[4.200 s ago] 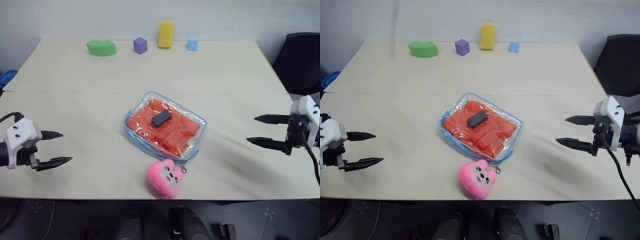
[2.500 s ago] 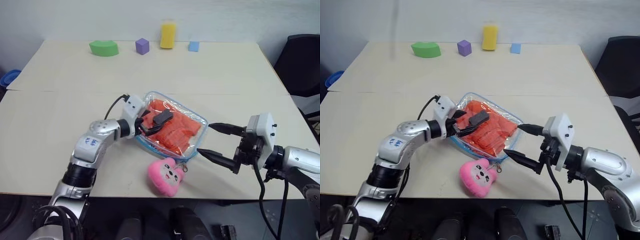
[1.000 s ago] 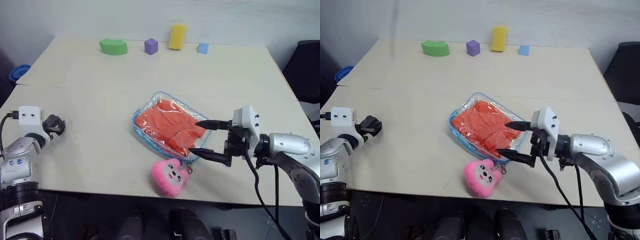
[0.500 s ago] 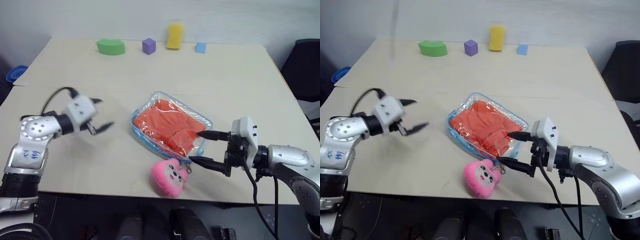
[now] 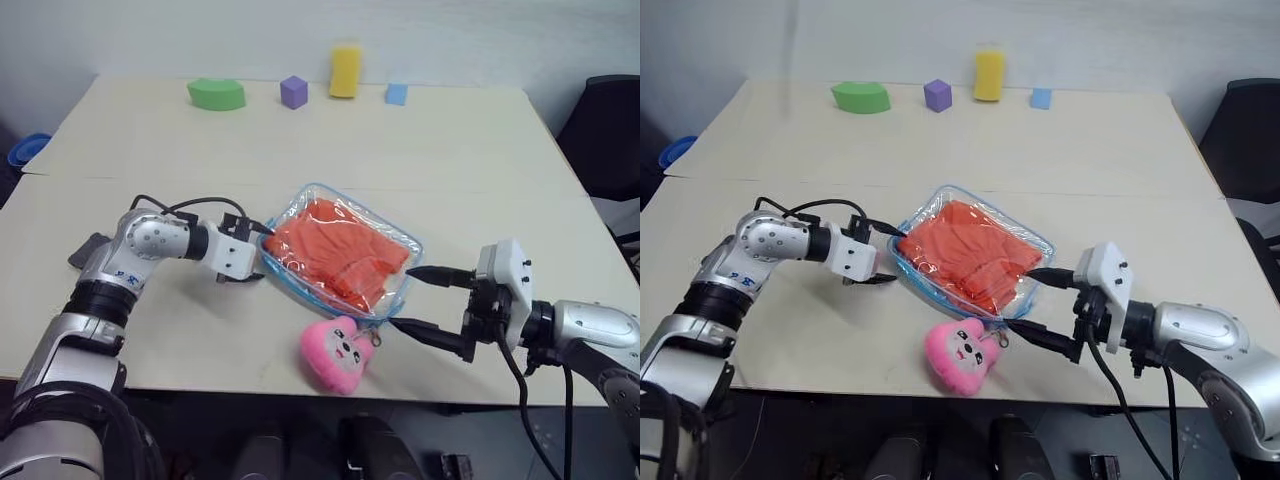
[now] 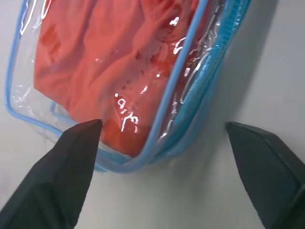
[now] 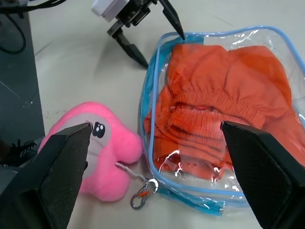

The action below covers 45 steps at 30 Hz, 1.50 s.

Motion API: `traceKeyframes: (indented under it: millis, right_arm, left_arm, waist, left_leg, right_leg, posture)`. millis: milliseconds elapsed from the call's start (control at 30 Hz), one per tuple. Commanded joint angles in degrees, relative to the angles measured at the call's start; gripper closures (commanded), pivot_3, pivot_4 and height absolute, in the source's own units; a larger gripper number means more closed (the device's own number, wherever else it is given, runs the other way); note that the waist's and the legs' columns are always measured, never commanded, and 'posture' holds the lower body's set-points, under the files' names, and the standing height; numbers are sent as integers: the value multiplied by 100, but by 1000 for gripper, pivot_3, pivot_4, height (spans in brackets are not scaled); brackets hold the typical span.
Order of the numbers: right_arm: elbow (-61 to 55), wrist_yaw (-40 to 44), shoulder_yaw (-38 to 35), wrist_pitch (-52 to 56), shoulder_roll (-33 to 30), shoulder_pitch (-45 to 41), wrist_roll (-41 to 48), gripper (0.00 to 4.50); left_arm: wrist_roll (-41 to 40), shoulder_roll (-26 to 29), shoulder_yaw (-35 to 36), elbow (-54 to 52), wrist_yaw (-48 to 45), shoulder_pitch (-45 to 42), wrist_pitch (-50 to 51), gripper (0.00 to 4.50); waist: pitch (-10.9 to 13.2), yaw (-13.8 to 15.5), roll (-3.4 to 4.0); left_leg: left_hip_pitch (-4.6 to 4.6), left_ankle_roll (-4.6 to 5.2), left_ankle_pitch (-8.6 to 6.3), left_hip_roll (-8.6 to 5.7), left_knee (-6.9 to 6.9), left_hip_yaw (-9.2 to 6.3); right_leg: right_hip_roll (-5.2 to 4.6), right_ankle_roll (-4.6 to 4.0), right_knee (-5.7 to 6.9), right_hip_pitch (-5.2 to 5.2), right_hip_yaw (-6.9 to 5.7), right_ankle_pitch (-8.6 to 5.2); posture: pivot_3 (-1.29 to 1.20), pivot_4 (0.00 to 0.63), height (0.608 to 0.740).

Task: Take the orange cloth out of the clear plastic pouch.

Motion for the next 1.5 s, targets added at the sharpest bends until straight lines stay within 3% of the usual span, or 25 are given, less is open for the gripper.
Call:
traceKeyframes:
  millis: [33,233,400,533,633,800,1033,1233,1333,1500]
  right_arm:
    - [-196,12,-277,-73,-136,13,63,0]
    - [-172,-53,-211,-79,-118,-62,39,0]
    - [-203,-64,-119,-90,-108,-72,-2,0]
    - [-183,-89,-64,-74,-97,-132,2,0]
    - [-175,-68,-15,-82,-114,-128,-19,0]
    - [-105,29,71,-111,-164,-179,-77,0]
    - [170,309,281,-179,-208,-467,-282,0]
    - [284,450,316,-214,-198,-550,-354,0]
    - [281,508,307,-226,-205,-529,-380,0]
    - [404,864,441,-554,-435,-463,-831,0]
  left_arm:
    - [-17,-63,65,305,51,-229,-280,1221]
    - [-308,-24,127,254,-320,-99,-209,3125]
    - [-461,327,353,-1066,-500,748,1190,4486]
    - [-169,611,1036,-3199,155,2047,3473,4486]
    - [182,503,1411,-5063,499,3137,5279,4486]
    - [477,300,1411,-6426,793,3801,6829,4486]
    - [609,267,1309,-6380,1241,4154,6612,4486]
    - [219,219,1694,-6212,1410,4400,6288,2893]
    - [-371,240,2197,-6328,1174,4450,6371,2045]
    - [-2207,753,3100,-6555,-349,4303,6068,2045]
  waist:
    - [0,-5,0]
    - [0,-16,0]
    - [0,-44,0]
    - [0,-113,1]
    - [0,-162,1]
    - [0,-145,1]
    - [0,-145,1]
    - [-1,-157,1]
    - [-1,-157,1]
    - [0,-149,1]
  left_leg:
    - [0,0,0,-1,1,0]
    - [1,-3,1,2,-1,0]
    - [2,-7,4,5,-3,0]
    - [6,-3,2,8,-7,-1]
    - [7,-1,0,9,-7,-5]
    - [15,-1,0,8,-9,-5]
    - [22,0,0,6,-11,-4]
    - [26,1,-1,7,-16,-3]
    - [26,1,-1,7,-16,-2]
    - [22,0,0,8,-15,-4]
  right_leg:
    - [0,0,1,0,0,0]
    - [4,0,5,-3,0,0]
    - [4,0,5,-4,2,0]
    - [3,0,7,-2,6,0]
    - [3,0,8,1,4,0]
    - [4,0,9,9,4,0]
    - [3,0,7,13,5,0]
    - [4,0,7,14,6,0]
    - [3,0,6,14,7,0]
    - [2,0,3,13,3,0]
  posture:
    - [0,150,740]
    - [0,150,740]
    - [0,150,740]
    - [0,150,740]
    - [0,150,740]
    - [0,150,740]
    - [0,150,740]
    - [0,150,740]
    - [0,150,740]
    - [0,150,740]
